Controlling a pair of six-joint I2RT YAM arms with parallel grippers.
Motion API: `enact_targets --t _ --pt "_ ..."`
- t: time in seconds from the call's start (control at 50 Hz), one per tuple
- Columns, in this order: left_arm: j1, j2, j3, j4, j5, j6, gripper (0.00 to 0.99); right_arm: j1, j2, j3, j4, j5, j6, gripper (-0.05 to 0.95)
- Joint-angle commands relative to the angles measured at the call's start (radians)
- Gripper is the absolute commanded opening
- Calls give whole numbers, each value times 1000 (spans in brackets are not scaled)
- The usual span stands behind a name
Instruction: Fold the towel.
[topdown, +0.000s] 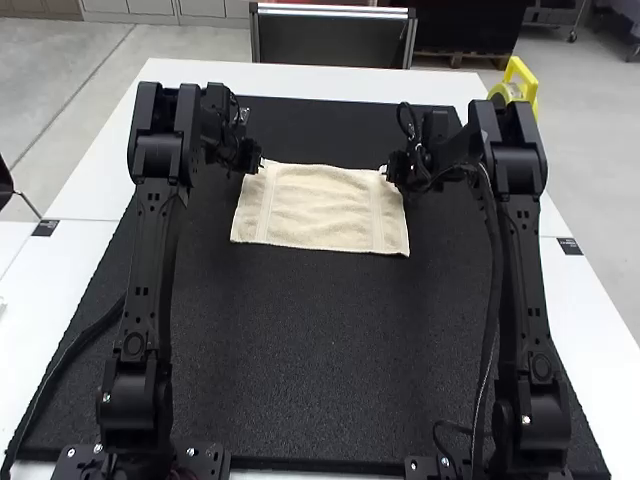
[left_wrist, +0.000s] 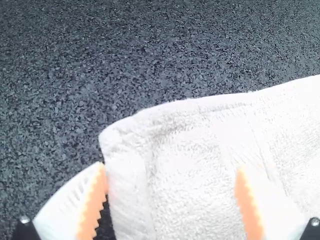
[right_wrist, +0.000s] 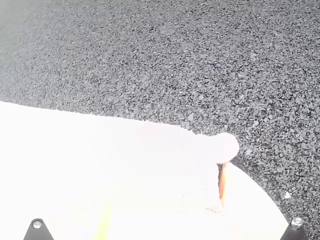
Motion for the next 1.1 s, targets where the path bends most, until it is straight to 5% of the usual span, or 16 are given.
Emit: enact_targets --t 0.0,0.14,0.28,0.64,0.76,1.08 --pt "4 53 35 8 -17 -1 605 -2 33 12 0 -29 6 480" --pt "10 62 35 8 -16 -1 600 -2 37 10 0 -30 4 395" --pt "12 65 35 10 -17 -1 508 -2 39 10 0 -32 4 348" --pt "27 71 36 33 -25 -10 230 -5 39 4 0 -61 4 7" --pt "27 71 36 37 -25 -13 115 -5 39 -1 0 -66 4 -20" --pt "27 70 35 45 -23 -16 23 -14 39 -5 0 -72 4 -20"
